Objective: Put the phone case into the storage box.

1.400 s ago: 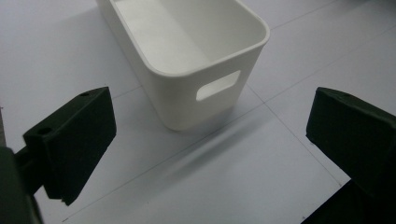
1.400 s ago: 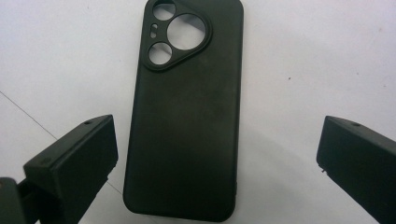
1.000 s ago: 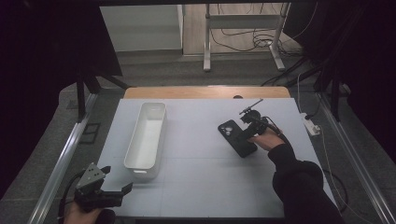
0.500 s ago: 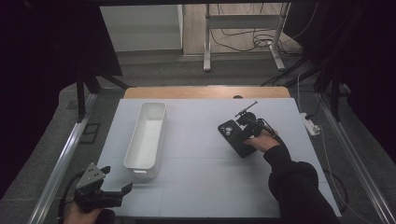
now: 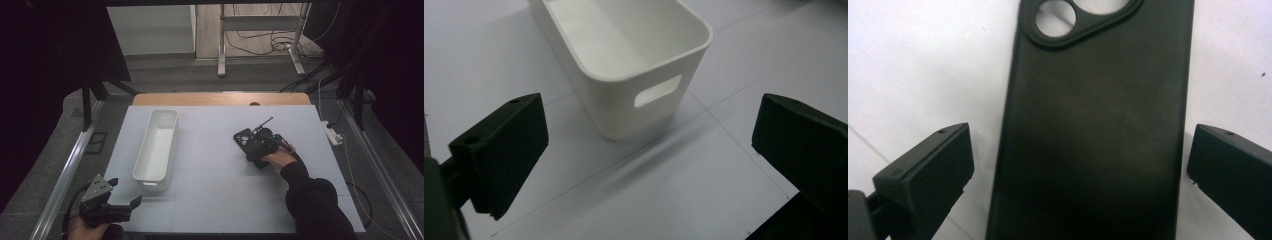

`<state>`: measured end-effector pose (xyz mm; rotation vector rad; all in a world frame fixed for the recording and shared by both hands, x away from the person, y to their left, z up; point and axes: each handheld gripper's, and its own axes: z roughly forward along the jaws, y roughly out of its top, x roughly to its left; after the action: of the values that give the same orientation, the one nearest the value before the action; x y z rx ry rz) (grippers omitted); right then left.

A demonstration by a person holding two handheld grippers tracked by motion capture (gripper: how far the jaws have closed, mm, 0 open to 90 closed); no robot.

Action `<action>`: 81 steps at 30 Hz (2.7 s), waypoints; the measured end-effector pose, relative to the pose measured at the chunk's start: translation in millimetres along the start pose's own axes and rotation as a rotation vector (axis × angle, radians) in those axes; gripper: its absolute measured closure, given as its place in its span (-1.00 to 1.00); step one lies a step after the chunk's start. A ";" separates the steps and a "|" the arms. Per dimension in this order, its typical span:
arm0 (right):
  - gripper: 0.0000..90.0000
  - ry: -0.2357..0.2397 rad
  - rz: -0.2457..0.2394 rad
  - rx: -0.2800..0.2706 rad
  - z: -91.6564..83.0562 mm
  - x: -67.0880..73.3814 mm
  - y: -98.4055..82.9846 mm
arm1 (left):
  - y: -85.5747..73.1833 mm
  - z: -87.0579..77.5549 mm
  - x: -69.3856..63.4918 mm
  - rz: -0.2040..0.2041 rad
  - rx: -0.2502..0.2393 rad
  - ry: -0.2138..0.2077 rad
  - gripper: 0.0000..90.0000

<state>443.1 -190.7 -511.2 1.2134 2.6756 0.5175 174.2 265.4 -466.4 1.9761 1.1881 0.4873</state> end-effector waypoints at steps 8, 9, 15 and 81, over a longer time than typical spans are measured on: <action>-1.00 -0.031 -0.025 -0.004 2.3 2.6 -0.8 | 0.0 0.1 -0.4 0.003 0.001 0.002 -0.95; -1.00 -0.031 -0.026 -0.006 2.4 2.3 -1.2 | 0.0 0.1 -0.4 0.003 0.001 0.002 -0.95; -0.88 -0.030 -0.025 -0.001 0.4 2.6 -0.6 | -0.1 -0.1 -0.5 0.003 0.001 0.003 -0.95; -0.68 0.178 -0.132 -0.256 -72.4 26.1 -32.3 | 45.2 13.9 -4.0 0.111 -0.105 -0.234 -1.00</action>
<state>383.0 -208.5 -456.2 0.9548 2.6998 0.9522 207.3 243.8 -440.1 1.9550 0.8938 0.3546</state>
